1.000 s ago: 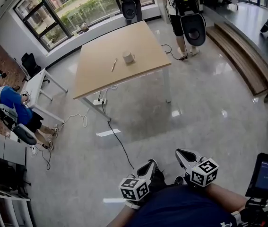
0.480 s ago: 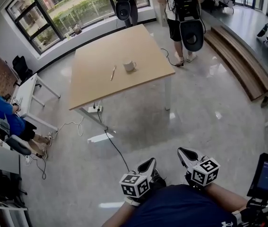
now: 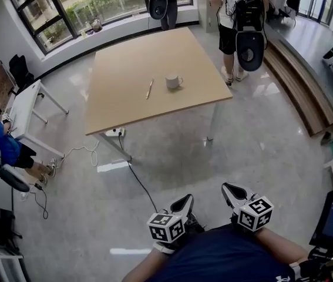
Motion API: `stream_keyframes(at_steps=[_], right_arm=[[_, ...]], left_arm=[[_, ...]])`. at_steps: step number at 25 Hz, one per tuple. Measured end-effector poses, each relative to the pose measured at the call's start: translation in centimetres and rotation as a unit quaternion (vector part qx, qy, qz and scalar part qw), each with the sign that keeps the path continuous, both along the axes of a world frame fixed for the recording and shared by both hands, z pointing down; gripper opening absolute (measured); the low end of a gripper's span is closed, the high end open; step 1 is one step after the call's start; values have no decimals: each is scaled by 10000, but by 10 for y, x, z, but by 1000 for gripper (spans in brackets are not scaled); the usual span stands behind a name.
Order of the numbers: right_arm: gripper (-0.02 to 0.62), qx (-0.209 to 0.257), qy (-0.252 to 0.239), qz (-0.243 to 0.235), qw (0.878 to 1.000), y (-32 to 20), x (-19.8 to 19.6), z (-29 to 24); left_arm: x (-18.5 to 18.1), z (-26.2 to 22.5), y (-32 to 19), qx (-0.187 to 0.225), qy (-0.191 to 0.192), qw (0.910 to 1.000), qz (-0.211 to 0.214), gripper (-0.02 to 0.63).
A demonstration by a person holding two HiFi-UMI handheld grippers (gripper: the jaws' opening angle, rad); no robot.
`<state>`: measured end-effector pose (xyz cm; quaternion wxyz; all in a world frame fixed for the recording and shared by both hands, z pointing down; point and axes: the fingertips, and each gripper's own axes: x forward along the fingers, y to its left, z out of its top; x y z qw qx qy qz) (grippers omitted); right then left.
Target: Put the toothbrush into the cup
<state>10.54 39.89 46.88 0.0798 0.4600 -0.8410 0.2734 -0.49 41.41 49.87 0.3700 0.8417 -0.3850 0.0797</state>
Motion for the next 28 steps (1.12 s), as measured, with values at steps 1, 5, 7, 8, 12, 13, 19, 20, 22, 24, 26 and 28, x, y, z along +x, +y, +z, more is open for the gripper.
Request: stream_keyframes(at_steps=[1, 5, 7, 8, 12, 13, 19, 20, 22, 24, 26, 28], right_arm=[[11, -30, 18, -10, 10000, -4, -5, 0], [11, -114, 83, -109, 9998, -16, -24, 4], [11, -146, 112, -167, 9997, -19, -31, 6], [11, -163, 121, -195, 9996, -21, -34, 8], [11, -304, 78, -238, 9992, -25, -43, 17], [11, -334, 61, -240, 9991, -27, -45, 18], [11, -203, -95, -441, 9988, -71, -55, 16], [11, -159, -138, -473, 9987, -81, -56, 15], [11, -80, -189, -576, 9981, -100, -58, 11], [11, -19, -203, -678, 9975, -119, -57, 9], [11, 8, -226, -702, 9973, -137, -53, 8], [11, -27, -269, -681, 9973, -155, -46, 10]], left_arm=[[-5, 1, -4, -39, 29, 10000, -26, 5], [-24, 7, -13, -146, 73, 9998, -128, 5], [-31, 10, -16, -198, 76, 9996, -176, 5], [-33, 12, -17, -229, 72, 9995, -195, 5], [-40, 21, -17, -406, 45, 9989, -214, 5], [-42, 21, -19, -437, 40, 9988, -220, 5], [-56, 20, -54, -388, -107, 9978, -536, 5], [-59, 18, -63, -342, -149, 9975, -601, 5], [-62, 13, -80, -253, -219, 9968, -728, 5], [-60, 10, -98, -205, -256, 9962, -805, 5], [-55, 11, -113, -183, -284, 9962, -808, 5], [-48, 11, -128, -180, -314, 9961, -806, 5]])
